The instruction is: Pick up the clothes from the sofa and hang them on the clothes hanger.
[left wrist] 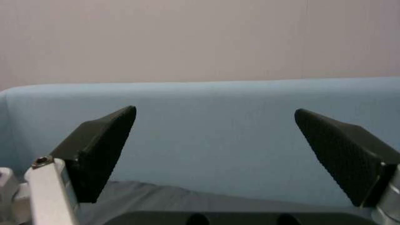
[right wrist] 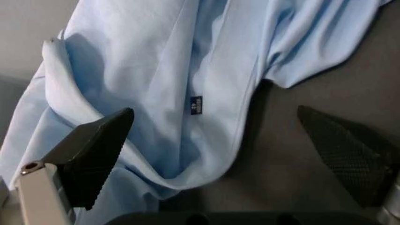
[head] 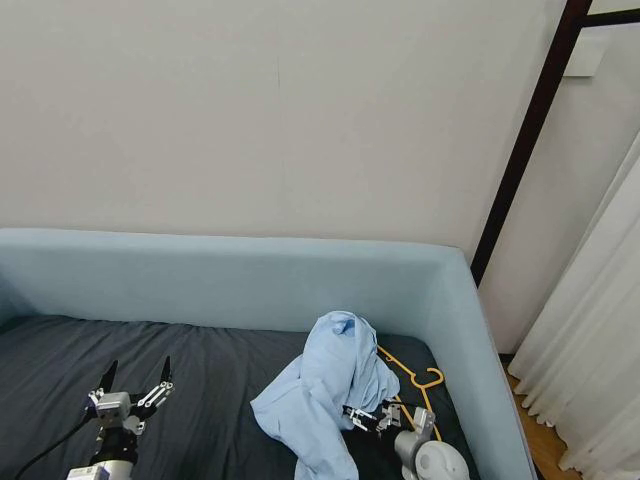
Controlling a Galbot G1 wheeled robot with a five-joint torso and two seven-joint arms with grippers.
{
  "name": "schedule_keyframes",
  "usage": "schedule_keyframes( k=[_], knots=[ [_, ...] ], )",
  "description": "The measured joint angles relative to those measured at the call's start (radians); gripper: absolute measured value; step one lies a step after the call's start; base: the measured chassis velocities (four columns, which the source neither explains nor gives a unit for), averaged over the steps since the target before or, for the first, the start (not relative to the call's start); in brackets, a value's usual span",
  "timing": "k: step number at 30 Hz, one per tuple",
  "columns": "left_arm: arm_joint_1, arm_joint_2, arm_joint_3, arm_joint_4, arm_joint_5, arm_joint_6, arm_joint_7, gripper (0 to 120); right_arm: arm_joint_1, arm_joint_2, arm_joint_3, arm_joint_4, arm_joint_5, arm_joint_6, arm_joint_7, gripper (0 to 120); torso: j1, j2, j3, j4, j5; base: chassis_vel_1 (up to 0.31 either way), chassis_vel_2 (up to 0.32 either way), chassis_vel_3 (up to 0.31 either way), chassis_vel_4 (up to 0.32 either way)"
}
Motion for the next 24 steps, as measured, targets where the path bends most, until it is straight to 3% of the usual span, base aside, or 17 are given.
schedule_keyframes(
  k=[4,8,12,15,17,20,23,24],
  knots=[
    [-0.002,0.0,0.0,0.006,0.0,0.0,-0.002,100,0.007,0.029,0.004,-0.027,-0.001,0.025,-0.018,100,0.0,0.0,0.0,0.0001,0.0001,0.0,0.0,0.0,0.0],
    [-0.002,0.0,0.0,0.01,0.0,-0.003,-0.004,100,0.012,0.042,0.005,-0.042,-0.007,0.043,-0.034,90,0.0,0.0,0.0,0.0003,0.0002,0.0,0.0,0.0,0.0],
    [-0.003,0.001,0.0,0.014,0.0,-0.003,-0.009,100,0.011,0.04,0.002,-0.046,-0.017,0.08,-0.074,72,0.0,0.0,0.0,0.0003,0.0002,0.0,0.0,0.0,0.0],
    [-0.005,0.002,0.0,0.015,0.0,-0.004,-0.011,100,0.008,0.034,0.0,-0.044,-0.021,0.095,-0.089,66,0.0,0.0,0.0,0.0002,0.0002,0.0,0.0,0.0,0.0],
    [-0.008,-0.002,0.004,0.015,0.003,-0.004,-0.011,100,0.001,0.021,-0.004,-0.034,-0.027,0.126,-0.124,53,0.0,0.0,0.0,0.0,0.0002,0.0,0.0,0.0,0.0],
    [-0.009,-0.006,0.007,0.015,0.009,-0.005,-0.012,100,-0.005,0.017,-0.005,-0.029,-0.034,0.149,-0.146,47,0.0,0.0,0.0,0.0,0.0002,0.0,0.0,0.0,0.0],
    [-0.008,-0.008,0.008,0.014,0.012,-0.007,-0.013,100,-0.009,0.02,-0.007,-0.032,-0.06,0.171,-0.167,30,0.0,0.0,0.0,0.0001,0.0001,0.0,0.0,0.0,0.0],
    [-0.008,-0.008,0.008,0.014,0.012,-0.007,-0.013,100,-0.009,0.02,-0.007,-0.032,-0.06,0.171,-0.167,30,0.0,0.0,0.0,0.0001,0.0001,0.0,0.0,0.0,0.0]
  ],
)
